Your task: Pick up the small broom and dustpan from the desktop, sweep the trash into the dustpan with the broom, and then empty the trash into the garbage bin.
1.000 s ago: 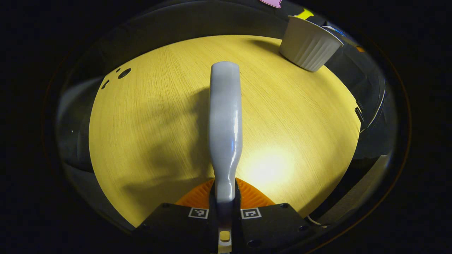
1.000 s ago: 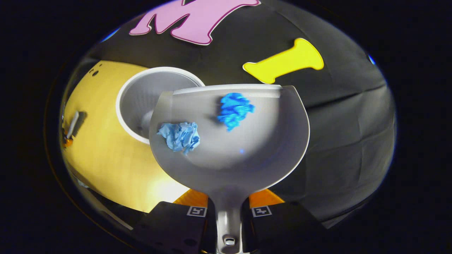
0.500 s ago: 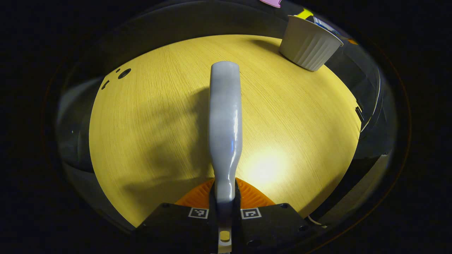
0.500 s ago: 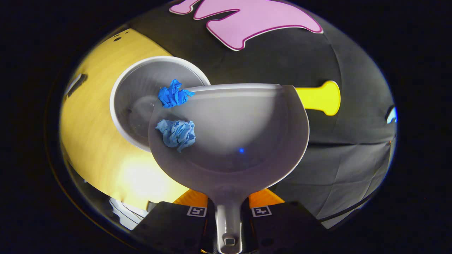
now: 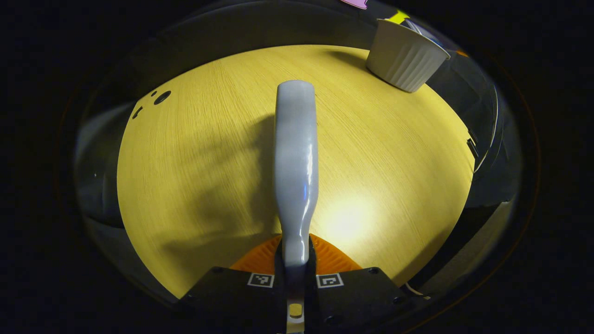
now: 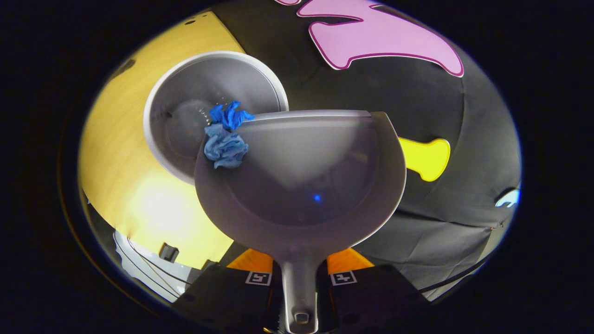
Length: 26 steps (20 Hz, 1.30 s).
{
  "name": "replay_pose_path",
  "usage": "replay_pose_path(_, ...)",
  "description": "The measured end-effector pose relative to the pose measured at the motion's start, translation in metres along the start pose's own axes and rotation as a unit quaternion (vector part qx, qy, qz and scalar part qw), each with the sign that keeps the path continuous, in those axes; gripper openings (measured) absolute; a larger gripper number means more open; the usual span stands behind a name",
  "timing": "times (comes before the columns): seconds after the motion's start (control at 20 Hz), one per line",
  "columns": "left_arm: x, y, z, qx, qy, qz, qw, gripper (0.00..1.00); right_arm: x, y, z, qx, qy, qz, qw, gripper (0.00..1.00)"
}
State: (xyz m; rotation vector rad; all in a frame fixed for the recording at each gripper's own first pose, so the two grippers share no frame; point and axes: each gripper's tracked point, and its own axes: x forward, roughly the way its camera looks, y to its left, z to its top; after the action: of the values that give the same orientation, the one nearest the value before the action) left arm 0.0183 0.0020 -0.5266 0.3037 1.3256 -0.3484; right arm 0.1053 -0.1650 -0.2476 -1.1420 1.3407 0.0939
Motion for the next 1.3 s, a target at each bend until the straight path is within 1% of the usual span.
replay_pose_path(0.1,-0.001,0.001,0.0,0.004,0.002,0.001,1.0,0.18,-0.002,-0.005,0.002,-0.018,0.001,-0.006,1.0,0.31)
replay_pose_path(0.4,-0.001,0.0,0.001,0.002,0.001,0.0,1.0,0.19,-0.005,-0.002,0.005,-0.064,0.005,-0.017,0.998,0.31)
replay_pose_path(0.65,-0.001,-0.001,0.002,-0.004,0.0,0.003,1.0,0.19,-0.003,-0.003,0.004,-0.065,0.006,-0.02,0.998,0.31)
replay_pose_path(0.8,-0.001,0.0,0.002,-0.002,0.001,0.002,1.0,0.19,-0.001,-0.005,0.002,-0.052,-0.001,-0.024,0.998,0.31)
replay_pose_path(0.85,-0.001,0.0,0.002,-0.003,0.001,0.002,1.0,0.19,-0.001,-0.006,0.001,-0.038,-0.007,-0.023,0.999,0.31)
replay_pose_path(0.9,-0.001,-0.001,0.002,-0.003,0.001,0.002,1.0,0.19,-0.001,-0.006,0.0,-0.013,-0.014,-0.017,1.0,0.31)
replay_pose_path(1.0,-0.001,-0.001,0.002,-0.004,0.001,0.003,1.0,0.19,-0.004,-0.006,-0.001,0.052,-0.03,-0.001,0.998,0.31)
replay_pose_path(1.05,-0.001,0.0,0.002,-0.003,0.002,0.003,1.0,0.19,-0.008,-0.006,-0.001,0.084,-0.044,0.007,0.995,0.36)
replay_pose_path(1.1,-0.001,0.0,0.002,-0.003,0.003,0.004,1.0,0.19,-0.014,-0.007,0.003,0.112,-0.06,0.012,0.992,0.31)
replay_pose_path(1.2,-0.002,0.0,0.002,-0.003,0.005,0.004,1.0,0.19,-0.026,-0.012,0.006,0.16,-0.094,0.02,0.982,0.31)
replay_pose_path(1.3,-0.002,-0.001,0.001,-0.005,0.006,0.004,1.0,0.19,-0.048,-0.011,0.01,0.208,-0.123,0.037,0.97,0.31)
